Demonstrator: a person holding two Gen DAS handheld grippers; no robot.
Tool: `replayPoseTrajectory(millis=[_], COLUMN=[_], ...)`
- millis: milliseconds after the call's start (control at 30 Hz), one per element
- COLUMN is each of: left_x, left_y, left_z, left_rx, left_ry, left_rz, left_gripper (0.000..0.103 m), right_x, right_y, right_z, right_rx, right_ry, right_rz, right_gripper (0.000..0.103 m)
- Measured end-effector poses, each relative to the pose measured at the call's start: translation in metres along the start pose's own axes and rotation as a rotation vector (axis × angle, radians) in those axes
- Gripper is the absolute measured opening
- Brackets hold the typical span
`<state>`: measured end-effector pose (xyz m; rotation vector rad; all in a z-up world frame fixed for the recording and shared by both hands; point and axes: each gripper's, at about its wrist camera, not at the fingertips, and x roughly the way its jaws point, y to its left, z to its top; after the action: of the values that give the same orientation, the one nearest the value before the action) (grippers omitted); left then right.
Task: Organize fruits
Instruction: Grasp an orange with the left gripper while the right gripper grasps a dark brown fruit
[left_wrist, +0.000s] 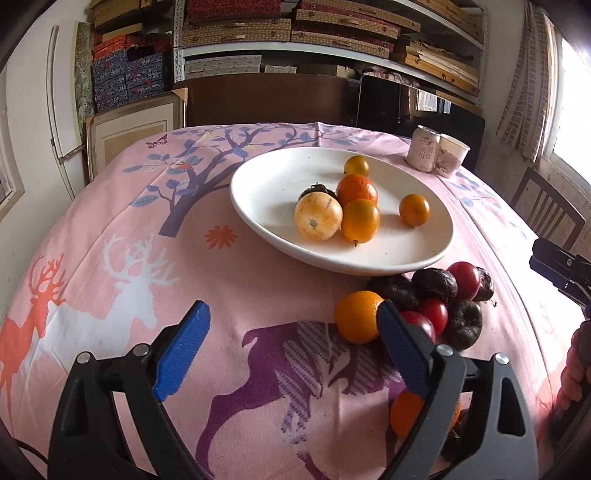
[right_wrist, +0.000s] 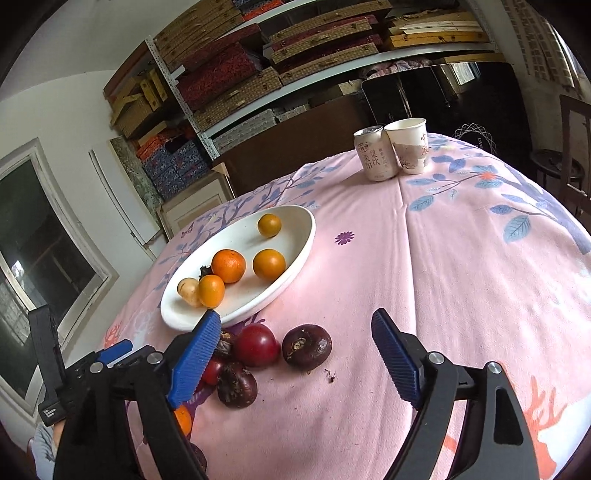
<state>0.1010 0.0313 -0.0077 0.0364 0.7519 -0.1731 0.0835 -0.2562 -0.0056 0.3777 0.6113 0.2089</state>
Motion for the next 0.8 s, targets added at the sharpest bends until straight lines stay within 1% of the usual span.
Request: replayPoseTrajectory(millis=[167,233,300,333,367,467,567,633,733,767,800], left_x=[0.008,0.011,0.017,0.021,0.022,0.027,0.027,0.020,0.010,0.008,0.006], left_y=[-0.017,-0.020,-0.018,-0.016,-0.012,-0.005,0.000,0.009,0.028,0.034,0.038], left_z=[-0.001,0.001,0.004,0.005,0.006,0.007,0.007,0.006,0.001,-0.001,-0.003], left_rx=[0.068,0.083,0.078,0.066,0.048,0.015,0.027,0.020,-0.033,-0.047,-0.061], left_ry=[0.017,0.012,0.024,0.038,0.045,0.065,0.065,0.044,0.031,0.037,0.039], left_rz=[-0.001,0.023,0.037,0.036,0.028,-0.006,-0.021,0.017,0.122,0.140,0.138], left_gripper=[0.089,0.090,0.090,0.094,0.096,0.099,0.099,0.099,0.099,0.098,0.098], right_x=[0.002,0.002,0.003,0.004,0.005,0.007,0.007,0.007,0.007,0.007,0.008], right_y=[0.005,0.005,0.005,0.005,0.006,0.006,0.005,0.004,0.002,0.003,0.003], right_z=[-0.001,-0.002,-0.002,-0.003,-0.003,-0.003,-0.003,-0.003,-0.003,-0.003,-0.002], right_rx=[-0.020,-0.021,-0.023,-0.024,-0.025,-0.027,-0.025,-0.020,-0.013,-0.013,-0.015], right_ry=[0.009,0.012,0.021,0.026,0.031,0.040,0.040,0.039,0.036,0.036,0.037], right_rz=[-0.008,-0.013,-0.017,-0.021,-0.025,-0.029,-0.030,-0.032,-0.029,-0.029,-0.027], right_gripper=[0.086,0.087,0.087,0.087,0.088,0.088,0.088,0.088,0.088,0.088,0.088])
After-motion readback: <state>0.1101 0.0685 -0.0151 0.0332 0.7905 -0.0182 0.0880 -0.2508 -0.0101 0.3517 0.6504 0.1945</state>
